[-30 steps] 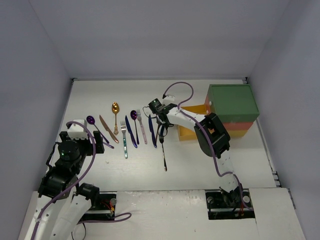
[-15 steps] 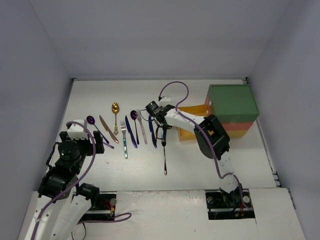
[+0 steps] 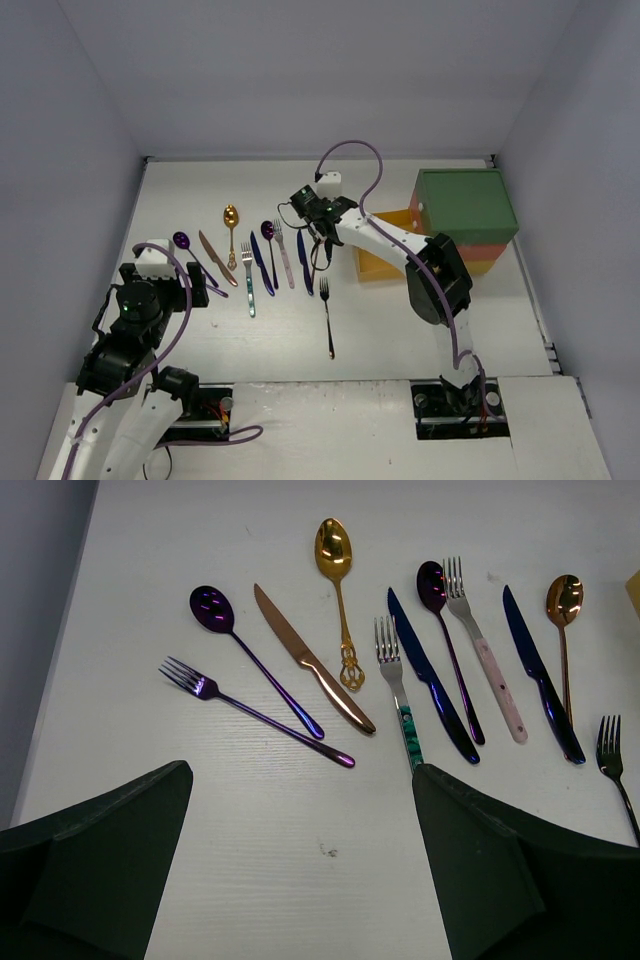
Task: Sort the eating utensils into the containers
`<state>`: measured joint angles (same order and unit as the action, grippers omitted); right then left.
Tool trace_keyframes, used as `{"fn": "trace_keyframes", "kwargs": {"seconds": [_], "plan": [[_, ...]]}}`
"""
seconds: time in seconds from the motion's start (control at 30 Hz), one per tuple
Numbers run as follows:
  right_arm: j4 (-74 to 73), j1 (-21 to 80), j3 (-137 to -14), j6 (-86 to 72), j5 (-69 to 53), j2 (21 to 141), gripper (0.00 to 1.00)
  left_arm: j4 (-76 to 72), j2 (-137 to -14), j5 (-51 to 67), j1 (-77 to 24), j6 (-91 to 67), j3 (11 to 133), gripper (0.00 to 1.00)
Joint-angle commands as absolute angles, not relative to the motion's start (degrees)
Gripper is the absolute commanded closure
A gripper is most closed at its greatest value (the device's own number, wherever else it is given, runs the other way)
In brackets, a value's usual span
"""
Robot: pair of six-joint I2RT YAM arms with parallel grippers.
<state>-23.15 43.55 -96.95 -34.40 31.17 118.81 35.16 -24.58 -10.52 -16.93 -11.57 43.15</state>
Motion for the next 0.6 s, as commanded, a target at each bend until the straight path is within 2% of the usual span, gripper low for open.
{"fn": "trace_keyframes", "kwargs": {"seconds": [0.0,0.3,0.57], "plan": [[-22.94,43.27,-98.52,-33.21,39.86,109.39,1.00,31.11,-25.75,-10.45,-17.14,-11.60,43.34,0.10],[-22.65,36.29,-86.36,-37.25,44.04,99.79,1.00,31.02,-25.75,-10.28,-17.14,-11.70,43.42,0.09],[-18.51,33.30,-77.51,-38.69,44.55,99.15,1.00,31.02,-25.93,-10.20,-17.14,-11.69,43.51,0.10]]}}
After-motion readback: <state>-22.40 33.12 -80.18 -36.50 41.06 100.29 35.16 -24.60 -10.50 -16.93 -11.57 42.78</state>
